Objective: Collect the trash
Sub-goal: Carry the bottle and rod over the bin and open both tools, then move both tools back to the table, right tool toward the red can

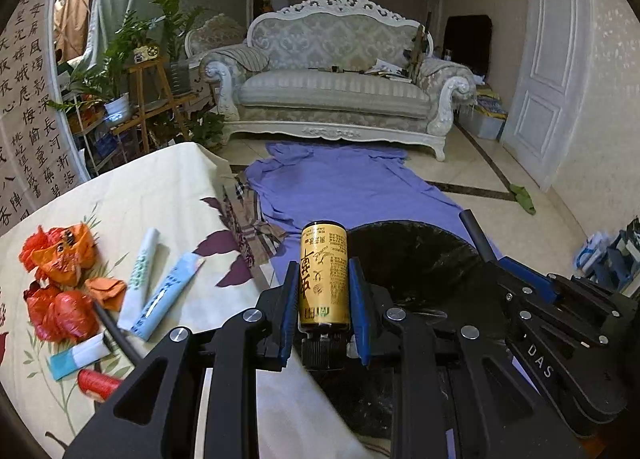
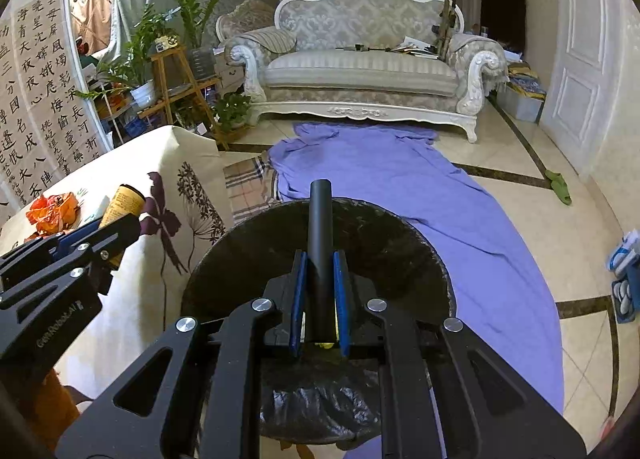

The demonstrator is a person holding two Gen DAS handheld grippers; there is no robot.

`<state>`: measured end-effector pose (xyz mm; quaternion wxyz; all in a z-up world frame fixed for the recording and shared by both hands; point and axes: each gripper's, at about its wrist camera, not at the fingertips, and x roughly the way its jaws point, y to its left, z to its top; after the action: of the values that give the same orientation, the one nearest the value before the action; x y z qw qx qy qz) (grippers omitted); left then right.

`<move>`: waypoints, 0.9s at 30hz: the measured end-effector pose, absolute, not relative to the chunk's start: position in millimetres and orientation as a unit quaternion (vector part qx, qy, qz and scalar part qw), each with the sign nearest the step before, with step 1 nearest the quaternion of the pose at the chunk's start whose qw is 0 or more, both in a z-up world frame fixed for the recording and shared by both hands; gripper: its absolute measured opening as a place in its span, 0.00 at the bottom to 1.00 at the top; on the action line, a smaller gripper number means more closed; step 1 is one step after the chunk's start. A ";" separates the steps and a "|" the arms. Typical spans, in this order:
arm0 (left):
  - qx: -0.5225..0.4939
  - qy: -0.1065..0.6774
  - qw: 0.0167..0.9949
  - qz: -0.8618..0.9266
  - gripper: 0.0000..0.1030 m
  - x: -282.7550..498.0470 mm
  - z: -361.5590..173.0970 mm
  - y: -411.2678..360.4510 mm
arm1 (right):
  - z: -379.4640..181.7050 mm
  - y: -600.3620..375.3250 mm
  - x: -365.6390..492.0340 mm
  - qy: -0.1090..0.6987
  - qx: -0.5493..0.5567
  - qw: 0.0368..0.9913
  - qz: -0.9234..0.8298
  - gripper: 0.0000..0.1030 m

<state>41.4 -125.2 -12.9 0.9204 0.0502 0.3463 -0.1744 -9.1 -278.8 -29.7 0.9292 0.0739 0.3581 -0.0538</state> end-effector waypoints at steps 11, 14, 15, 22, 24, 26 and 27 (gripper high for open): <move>0.071 0.360 0.914 -0.171 0.33 50.8 -25.0 -143.0 | -41.1 -294.4 1.3 0.367 0.095 0.923 -0.058 0.15; 0.068 0.362 0.915 -0.165 0.44 50.8 -26.8 -140.9 | -42.3 -298.1 1.1 0.368 0.099 0.922 -0.062 0.17; 0.066 0.363 0.915 -0.162 0.48 50.5 -26.9 -139.0 | -42.3 -298.6 0.8 0.368 0.100 0.922 -0.064 0.23; 0.060 0.361 0.918 -0.153 0.62 49.6 -25.7 -133.5 | -40.0 -299.1 -1.9 0.364 0.102 0.923 -0.068 0.26; 0.057 0.359 0.919 -0.152 0.64 48.8 -24.2 -132.3 | -39.0 -297.8 -3.0 0.363 0.101 0.924 -0.068 0.27; 0.053 0.358 0.920 -0.150 0.66 47.6 -22.4 -128.7 | -39.2 -297.6 -3.1 0.364 0.100 0.924 -0.067 0.31; 0.051 0.357 0.921 -0.148 0.67 46.1 -22.2 -127.5 | -37.6 -296.3 -3.5 0.363 0.099 0.924 -0.067 0.34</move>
<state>46.1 -127.5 -22.2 0.9207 0.0512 0.3574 -0.1484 -3.5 -296.2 -37.6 0.9240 0.0993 0.3633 -0.0666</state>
